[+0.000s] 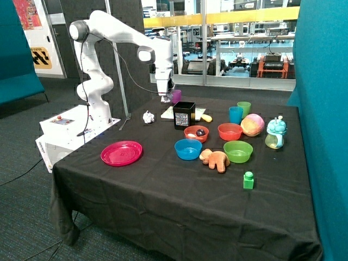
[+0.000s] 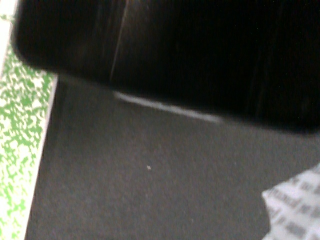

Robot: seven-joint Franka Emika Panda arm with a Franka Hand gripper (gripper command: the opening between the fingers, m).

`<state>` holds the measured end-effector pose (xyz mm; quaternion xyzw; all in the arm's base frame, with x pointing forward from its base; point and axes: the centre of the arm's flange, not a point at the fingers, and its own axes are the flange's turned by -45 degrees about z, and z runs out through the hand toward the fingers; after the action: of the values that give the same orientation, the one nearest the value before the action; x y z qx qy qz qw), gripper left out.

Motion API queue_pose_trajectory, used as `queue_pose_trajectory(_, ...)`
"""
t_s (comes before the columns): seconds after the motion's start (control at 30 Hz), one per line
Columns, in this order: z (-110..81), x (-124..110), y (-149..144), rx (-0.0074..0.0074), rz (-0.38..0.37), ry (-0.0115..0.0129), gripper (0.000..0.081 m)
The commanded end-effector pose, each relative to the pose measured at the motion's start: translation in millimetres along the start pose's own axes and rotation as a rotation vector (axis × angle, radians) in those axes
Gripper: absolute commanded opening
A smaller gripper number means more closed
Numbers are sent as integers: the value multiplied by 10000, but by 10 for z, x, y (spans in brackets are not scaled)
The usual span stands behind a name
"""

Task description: Throw away the rubbish paper

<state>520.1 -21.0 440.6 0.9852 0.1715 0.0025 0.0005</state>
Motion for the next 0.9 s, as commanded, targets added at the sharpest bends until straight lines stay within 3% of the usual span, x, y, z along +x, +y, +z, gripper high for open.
queue_pose_trajectory(0.0,-67,296,-48,19,-150,-47,0)
queue_pose_trajectory(0.5,-73,662,-83,19,-134,-47,0)
queue_pose_trajectory(0.87,169,709,-221,19,-192,-47,0)
